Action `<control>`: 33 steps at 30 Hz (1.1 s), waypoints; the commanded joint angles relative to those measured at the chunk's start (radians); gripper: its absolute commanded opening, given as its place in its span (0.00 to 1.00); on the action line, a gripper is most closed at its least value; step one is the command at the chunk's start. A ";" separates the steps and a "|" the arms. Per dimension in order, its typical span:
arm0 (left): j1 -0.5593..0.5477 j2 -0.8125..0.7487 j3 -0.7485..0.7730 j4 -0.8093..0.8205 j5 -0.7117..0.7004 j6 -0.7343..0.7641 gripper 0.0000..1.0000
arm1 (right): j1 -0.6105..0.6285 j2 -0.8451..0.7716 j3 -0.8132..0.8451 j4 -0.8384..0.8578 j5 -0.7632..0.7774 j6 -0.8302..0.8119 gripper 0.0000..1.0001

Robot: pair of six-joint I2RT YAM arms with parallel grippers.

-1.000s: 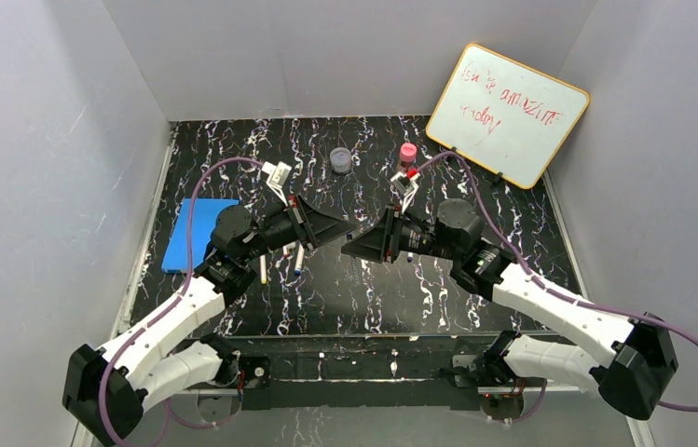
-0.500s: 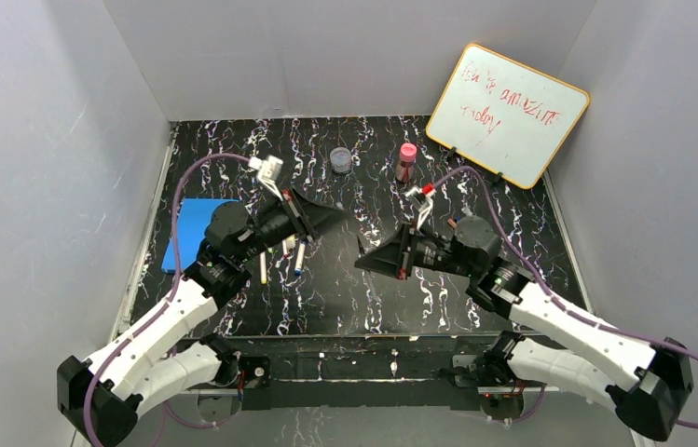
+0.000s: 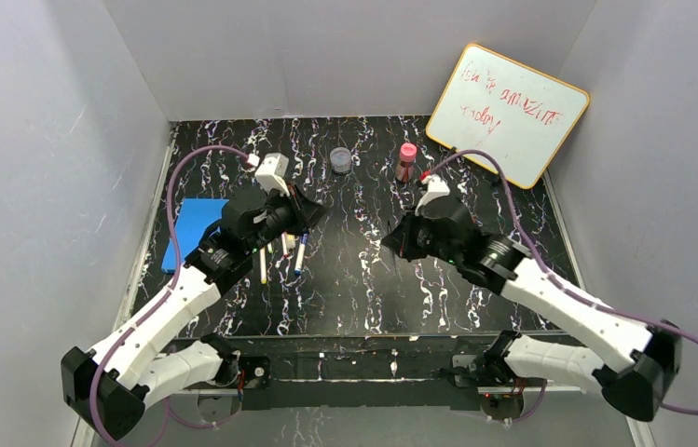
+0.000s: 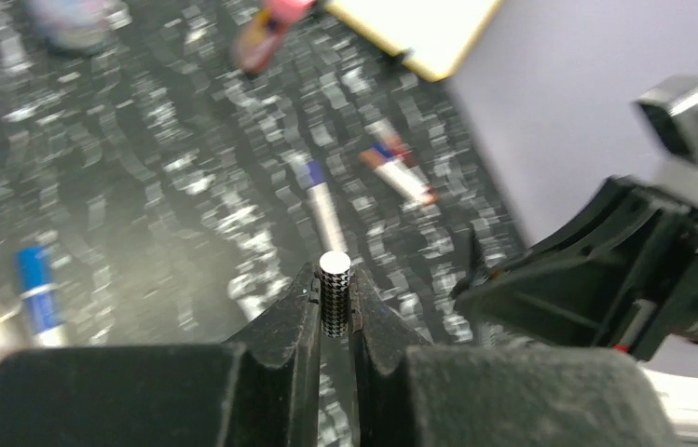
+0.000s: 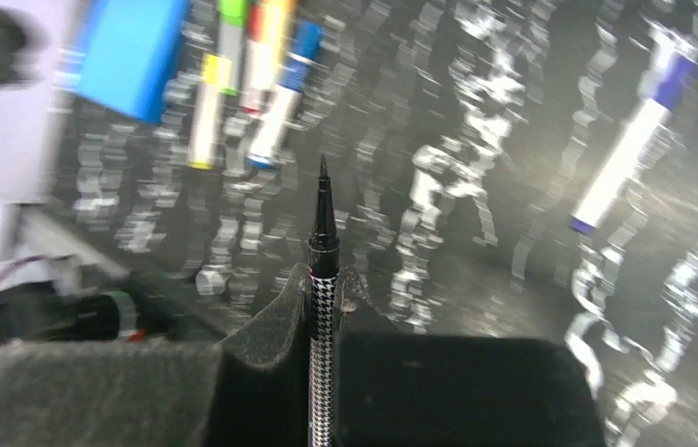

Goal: Open the pen caps

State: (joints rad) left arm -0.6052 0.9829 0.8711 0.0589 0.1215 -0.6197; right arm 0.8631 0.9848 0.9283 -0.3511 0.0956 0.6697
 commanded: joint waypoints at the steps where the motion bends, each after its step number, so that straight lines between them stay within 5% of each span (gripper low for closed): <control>1: -0.001 -0.056 -0.031 -0.298 -0.211 0.250 0.00 | 0.016 0.121 0.007 -0.213 0.255 -0.048 0.01; 8: -0.001 -0.190 -0.180 -0.254 -0.291 0.291 0.00 | 0.097 0.357 0.014 -0.027 0.232 0.069 0.01; 15: -0.001 -0.254 -0.247 -0.214 -0.314 0.300 0.00 | 0.123 0.636 0.143 -0.025 0.266 0.175 0.01; 28: -0.001 -0.254 -0.245 -0.211 -0.307 0.301 0.00 | 0.124 0.767 0.134 -0.087 0.331 0.321 0.01; 33: -0.001 -0.252 -0.244 -0.210 -0.307 0.301 0.00 | 0.124 0.774 0.123 -0.094 0.335 0.321 0.14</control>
State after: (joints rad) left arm -0.6052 0.7322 0.6231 -0.1623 -0.1757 -0.3317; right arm 0.9863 1.7393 1.0435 -0.4046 0.3965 0.9665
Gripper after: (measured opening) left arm 0.076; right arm 0.115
